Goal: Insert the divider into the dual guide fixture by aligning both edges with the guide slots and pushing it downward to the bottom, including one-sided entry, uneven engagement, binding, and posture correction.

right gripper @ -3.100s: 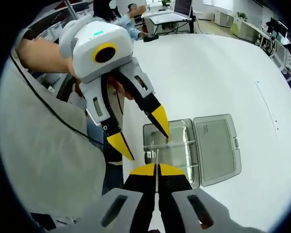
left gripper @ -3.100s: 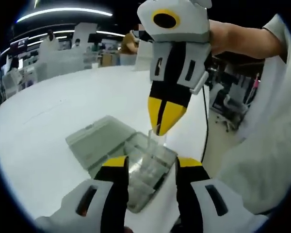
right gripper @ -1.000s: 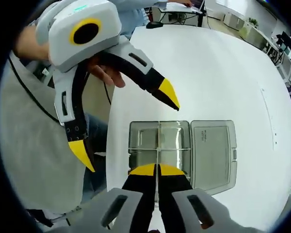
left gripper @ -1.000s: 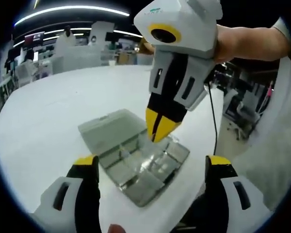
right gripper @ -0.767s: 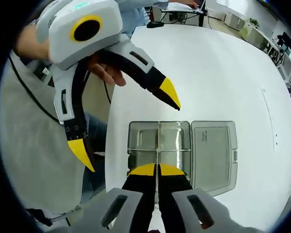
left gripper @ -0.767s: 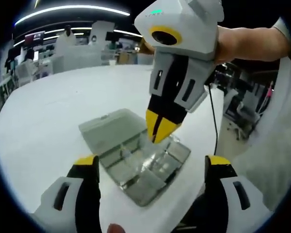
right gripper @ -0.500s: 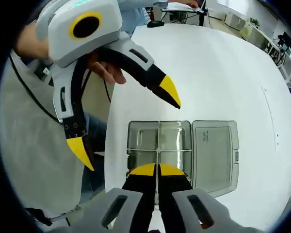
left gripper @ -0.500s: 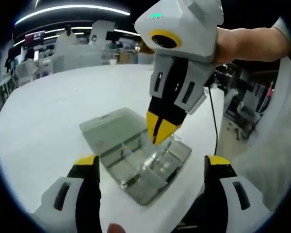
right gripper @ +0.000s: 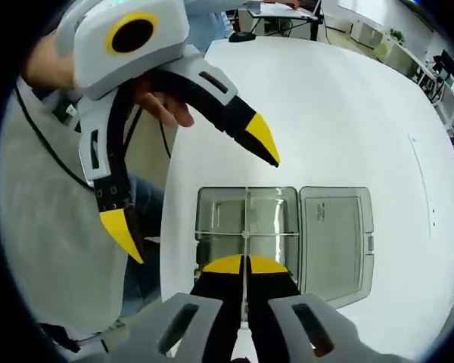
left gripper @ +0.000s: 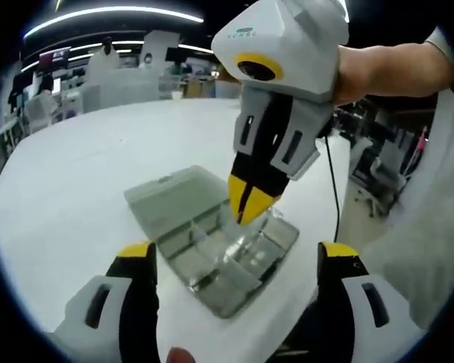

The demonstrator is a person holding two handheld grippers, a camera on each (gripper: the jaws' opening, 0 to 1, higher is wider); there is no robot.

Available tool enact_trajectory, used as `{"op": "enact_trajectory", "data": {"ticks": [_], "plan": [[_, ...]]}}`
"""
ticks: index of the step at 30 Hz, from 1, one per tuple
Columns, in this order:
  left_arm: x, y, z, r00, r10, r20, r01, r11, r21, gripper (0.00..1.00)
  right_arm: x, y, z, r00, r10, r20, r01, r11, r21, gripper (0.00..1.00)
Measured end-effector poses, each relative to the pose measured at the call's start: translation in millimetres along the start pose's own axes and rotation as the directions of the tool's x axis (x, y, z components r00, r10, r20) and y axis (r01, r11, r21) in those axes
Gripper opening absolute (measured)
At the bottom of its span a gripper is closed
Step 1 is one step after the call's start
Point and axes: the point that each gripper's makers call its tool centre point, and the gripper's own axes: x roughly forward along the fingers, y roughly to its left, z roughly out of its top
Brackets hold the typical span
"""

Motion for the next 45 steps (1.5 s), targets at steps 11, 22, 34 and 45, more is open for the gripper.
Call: {"op": "enact_trajectory", "data": {"ticks": [11, 22, 34, 45], "plan": [[0.2, -1.6, 3.1, 1.000, 0.000, 0.001, 0.000, 1.000, 0.007, 0.84, 0.5, 0.4, -1.1, 1.000, -0.007, 0.011, 0.007, 1.000, 0.016, 0.00], [-2.4, -3.0, 2.9, 1.000, 0.004, 0.003, -0.004, 1.000, 0.010, 0.84, 4.0, 3.0, -4.8, 0.999, -0.033, 0.013, 0.033, 0.999, 0.007, 0.00], [-4.3, -2.6, 0.2, 1.000, 0.007, -0.002, -0.007, 1.000, 0.014, 0.83, 7.8, 3.1, -7.0, 0.998, -0.049, 0.025, 0.048, 0.998, 0.034, 0.00], [-4.5, -2.4, -1.9, 1.000, 0.009, -0.008, -0.008, 1.000, 0.018, 0.83, 9.3, 4.4, -6.6, 0.998, -0.055, 0.020, 0.055, 0.998, 0.019, 0.00]]}}
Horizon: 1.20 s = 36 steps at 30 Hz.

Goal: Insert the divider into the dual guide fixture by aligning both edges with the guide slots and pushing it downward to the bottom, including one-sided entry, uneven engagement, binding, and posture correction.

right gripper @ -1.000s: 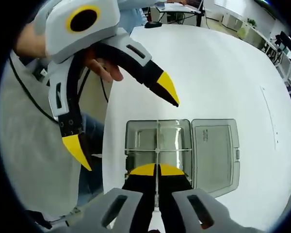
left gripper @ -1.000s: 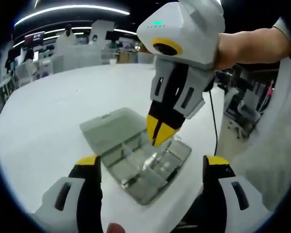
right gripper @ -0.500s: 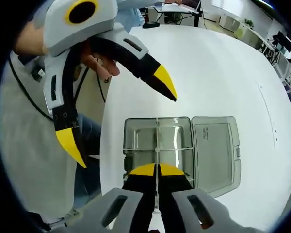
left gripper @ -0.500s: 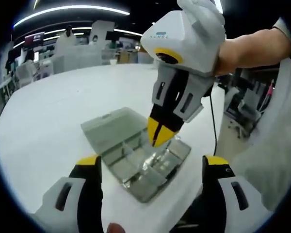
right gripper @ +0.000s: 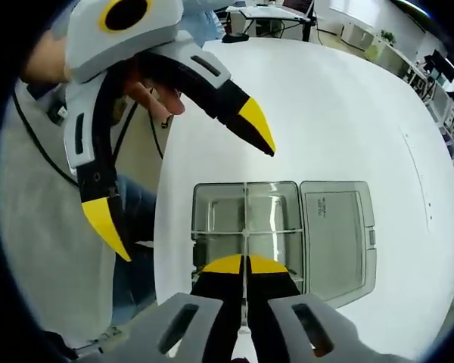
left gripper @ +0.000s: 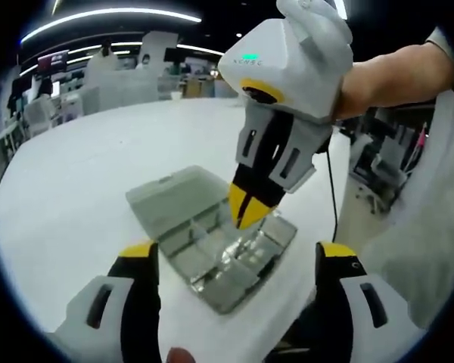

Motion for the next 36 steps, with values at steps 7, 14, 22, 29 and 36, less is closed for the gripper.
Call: {"op": "enact_trajectory", "data": {"ticks": [7, 14, 22, 29, 36], "plan": [[0, -2.0, 0.2, 1.000, 0.002, 0.001, -0.002, 1.000, -0.005, 0.83, 0, 0, 0.5, 1.000, 0.003, 0.000, -0.003, 1.000, -0.009, 0.00], [-1, -1.7, 0.0, 1.000, 0.005, 0.003, -0.005, 1.000, -0.007, 0.82, 4, -2, -0.3, 1.000, -0.008, -0.012, 0.008, 1.000, -0.028, 0.00], [-1, -0.3, -3.8, 1.000, 0.009, -0.004, -0.009, 1.000, -0.013, 0.82, 7, -2, -1.3, 1.000, -0.007, -0.016, 0.006, 1.000, -0.030, 0.00], [-2, -0.6, -3.6, 1.000, 0.010, -0.003, -0.010, 1.000, -0.016, 0.82, 11, -3, -2.8, 1.000, -0.005, -0.023, 0.005, 0.999, -0.033, 0.00], [-2, -1.6, -4.6, 1.000, 0.009, -0.008, -0.009, 1.000, -0.015, 0.82, 15, -2, -3.9, 1.000, -0.002, -0.025, 0.002, 1.000, -0.030, 0.00]]}}
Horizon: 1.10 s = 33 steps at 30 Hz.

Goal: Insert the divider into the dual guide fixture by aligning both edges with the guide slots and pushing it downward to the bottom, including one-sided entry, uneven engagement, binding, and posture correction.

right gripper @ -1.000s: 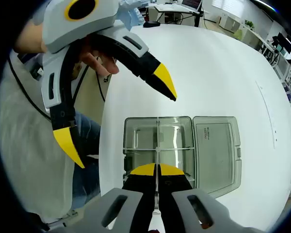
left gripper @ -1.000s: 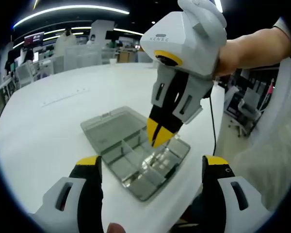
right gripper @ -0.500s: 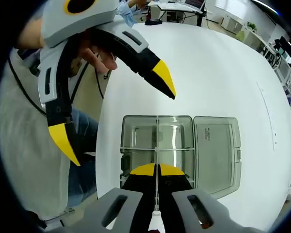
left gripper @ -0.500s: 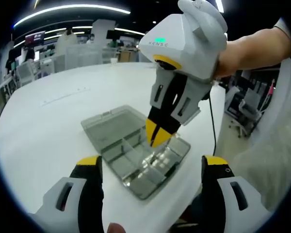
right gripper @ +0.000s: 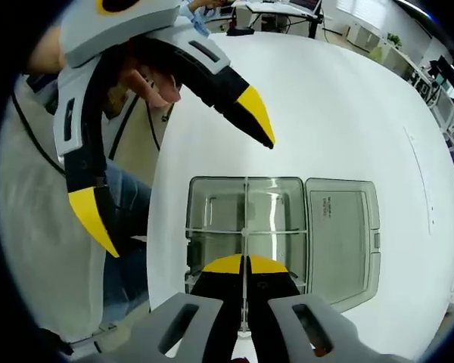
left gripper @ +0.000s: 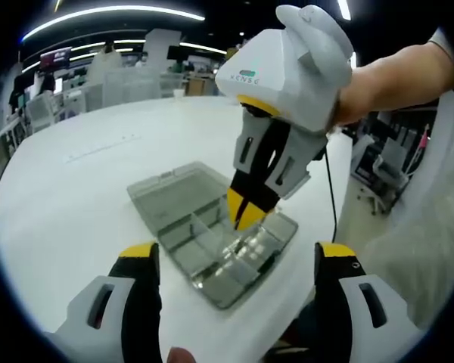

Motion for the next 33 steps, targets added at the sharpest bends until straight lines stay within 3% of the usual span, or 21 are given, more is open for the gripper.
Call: {"op": "enact_trajectory", "data": {"ticks": [33], "plan": [[0, 6.5, -3.2, 1.000, 0.002, -0.011, -0.002, 1.000, -0.004, 0.82, 16, -2, -6.3, 1.000, 0.015, -0.022, -0.015, 1.000, -0.005, 0.00]]}}
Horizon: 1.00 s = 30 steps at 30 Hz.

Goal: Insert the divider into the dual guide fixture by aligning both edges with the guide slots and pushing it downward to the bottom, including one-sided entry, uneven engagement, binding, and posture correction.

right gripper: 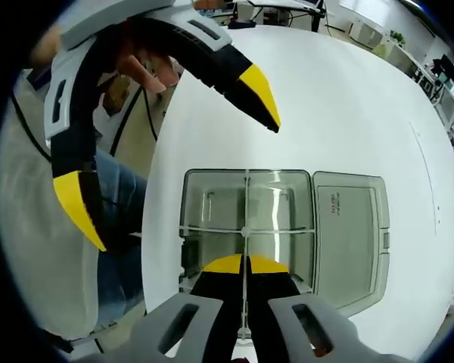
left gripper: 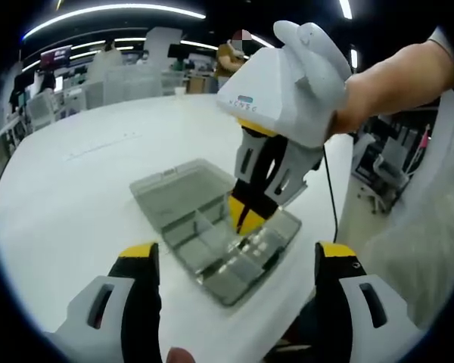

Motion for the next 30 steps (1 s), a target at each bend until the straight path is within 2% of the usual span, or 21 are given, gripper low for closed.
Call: {"op": "enact_trajectory", "data": {"ticks": [30], "plan": [[0, 2.7, -3.5, 1.000, -0.001, -0.009, 0.001, 1.000, 0.002, 0.82, 12, -1, -4.9, 1.000, -0.008, -0.014, 0.008, 1.000, -0.013, 0.00]]}}
